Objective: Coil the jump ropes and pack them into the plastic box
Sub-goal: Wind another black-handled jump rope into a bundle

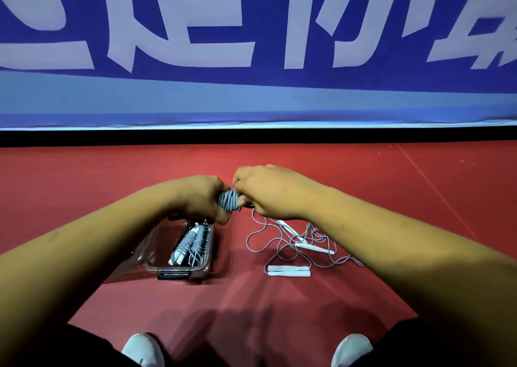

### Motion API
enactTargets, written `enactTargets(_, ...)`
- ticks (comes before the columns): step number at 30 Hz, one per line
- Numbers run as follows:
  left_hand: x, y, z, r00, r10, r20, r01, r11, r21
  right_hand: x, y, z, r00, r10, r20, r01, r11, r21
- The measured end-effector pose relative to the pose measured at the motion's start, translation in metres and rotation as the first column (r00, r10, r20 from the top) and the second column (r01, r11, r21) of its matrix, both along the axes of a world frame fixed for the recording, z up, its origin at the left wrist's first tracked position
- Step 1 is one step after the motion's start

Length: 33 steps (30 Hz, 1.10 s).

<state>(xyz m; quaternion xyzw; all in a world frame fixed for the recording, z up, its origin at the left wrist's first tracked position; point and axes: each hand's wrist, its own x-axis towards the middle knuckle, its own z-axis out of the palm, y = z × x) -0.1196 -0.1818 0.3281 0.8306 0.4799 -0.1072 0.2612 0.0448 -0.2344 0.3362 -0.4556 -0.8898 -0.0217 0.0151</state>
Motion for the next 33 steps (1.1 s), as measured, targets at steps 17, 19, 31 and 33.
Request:
enactTargets(17,-0.024,0.002,0.025,0.922,-0.355,0.154,0.231,0.824,0.517,0.021,0.016,0.021,0.552,-0.404,-0.729,-0.098,0.837,-0.538)
enactTargets(19,-0.022,-0.001,0.027,0.875,-0.332,0.352,0.187,0.903,0.387,0.022,0.019,0.021,0.516,-0.407,-0.754,-0.112,0.84,-0.531)
enactTargets(31,0.0,-0.013,0.019,0.338,0.229,0.913,-0.02,0.971,-0.236,0.009,0.026,0.017,0.12,-0.564,-0.817,-0.139,0.806,-0.576)
enactTargets(33,0.001,-0.012,0.022,0.304,0.276,0.912,-0.043,0.96,-0.276,0.007,0.024,0.021,0.09,-0.557,-0.826,-0.085,0.822,-0.563)
